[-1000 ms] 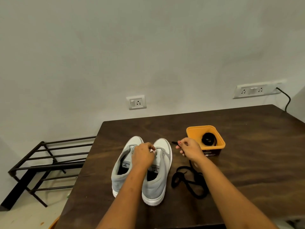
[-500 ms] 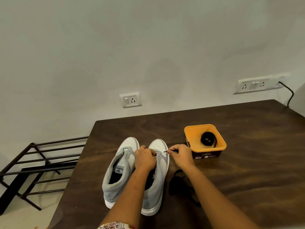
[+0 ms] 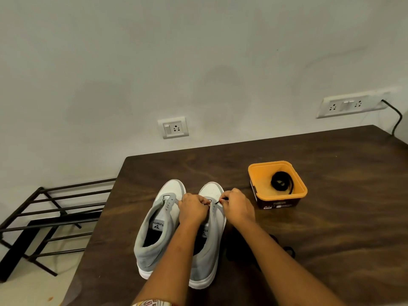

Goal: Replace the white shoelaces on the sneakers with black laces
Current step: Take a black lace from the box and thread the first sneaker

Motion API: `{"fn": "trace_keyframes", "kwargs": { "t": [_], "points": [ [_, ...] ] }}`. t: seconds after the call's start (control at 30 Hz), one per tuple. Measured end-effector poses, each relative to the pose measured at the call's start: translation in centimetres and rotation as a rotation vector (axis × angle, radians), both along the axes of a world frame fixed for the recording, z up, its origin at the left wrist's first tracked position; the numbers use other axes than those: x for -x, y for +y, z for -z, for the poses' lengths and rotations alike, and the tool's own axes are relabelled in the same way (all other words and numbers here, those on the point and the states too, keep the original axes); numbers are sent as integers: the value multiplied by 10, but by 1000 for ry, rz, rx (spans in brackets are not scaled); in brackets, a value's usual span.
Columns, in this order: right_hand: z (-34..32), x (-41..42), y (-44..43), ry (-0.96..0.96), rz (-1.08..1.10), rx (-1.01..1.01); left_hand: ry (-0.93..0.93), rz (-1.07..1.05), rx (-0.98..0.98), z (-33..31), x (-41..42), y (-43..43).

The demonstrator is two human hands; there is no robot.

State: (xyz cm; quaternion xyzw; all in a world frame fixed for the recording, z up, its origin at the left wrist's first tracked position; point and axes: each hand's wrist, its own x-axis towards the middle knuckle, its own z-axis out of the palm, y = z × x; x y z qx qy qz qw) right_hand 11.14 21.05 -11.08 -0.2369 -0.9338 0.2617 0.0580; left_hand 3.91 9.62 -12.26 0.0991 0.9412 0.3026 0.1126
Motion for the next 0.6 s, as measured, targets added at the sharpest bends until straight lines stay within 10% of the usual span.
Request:
{"fn": "trace_keyframes", "kwargs": {
  "t": [0.6],
  "points": [
    [12, 0, -3, 18, 88, 200, -123, -83, -122, -3, -5, 1]
  ]
}}
